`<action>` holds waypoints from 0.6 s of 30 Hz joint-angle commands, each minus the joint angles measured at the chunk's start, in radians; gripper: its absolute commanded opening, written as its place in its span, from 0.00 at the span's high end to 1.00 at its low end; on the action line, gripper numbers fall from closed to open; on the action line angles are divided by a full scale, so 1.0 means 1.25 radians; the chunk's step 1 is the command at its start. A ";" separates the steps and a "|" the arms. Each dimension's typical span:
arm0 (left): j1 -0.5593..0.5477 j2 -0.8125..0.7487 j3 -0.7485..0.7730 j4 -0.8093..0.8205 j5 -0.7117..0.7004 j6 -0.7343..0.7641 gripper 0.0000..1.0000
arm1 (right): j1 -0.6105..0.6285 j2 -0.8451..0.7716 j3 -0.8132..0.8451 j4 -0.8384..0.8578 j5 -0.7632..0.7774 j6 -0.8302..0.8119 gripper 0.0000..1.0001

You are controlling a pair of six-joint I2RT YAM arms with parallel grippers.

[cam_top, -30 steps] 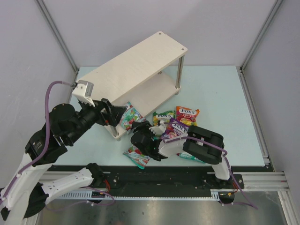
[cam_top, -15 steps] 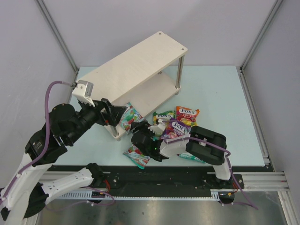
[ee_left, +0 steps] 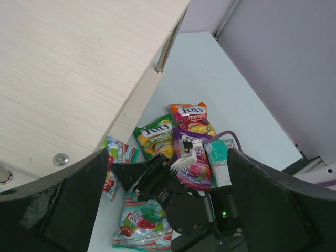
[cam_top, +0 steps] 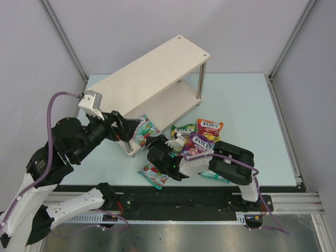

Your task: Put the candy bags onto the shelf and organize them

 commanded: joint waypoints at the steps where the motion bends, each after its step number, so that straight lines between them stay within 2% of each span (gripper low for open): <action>1: -0.002 -0.007 0.002 0.008 -0.008 -0.005 0.02 | 0.007 -0.040 -0.003 0.033 0.022 -0.010 0.44; 9: -0.002 -0.003 0.003 0.012 -0.007 -0.001 0.02 | 0.005 -0.033 -0.003 0.095 0.009 -0.037 0.64; 18: -0.002 -0.003 0.001 0.014 -0.011 0.004 0.01 | -0.016 -0.003 -0.002 0.171 -0.027 -0.054 0.65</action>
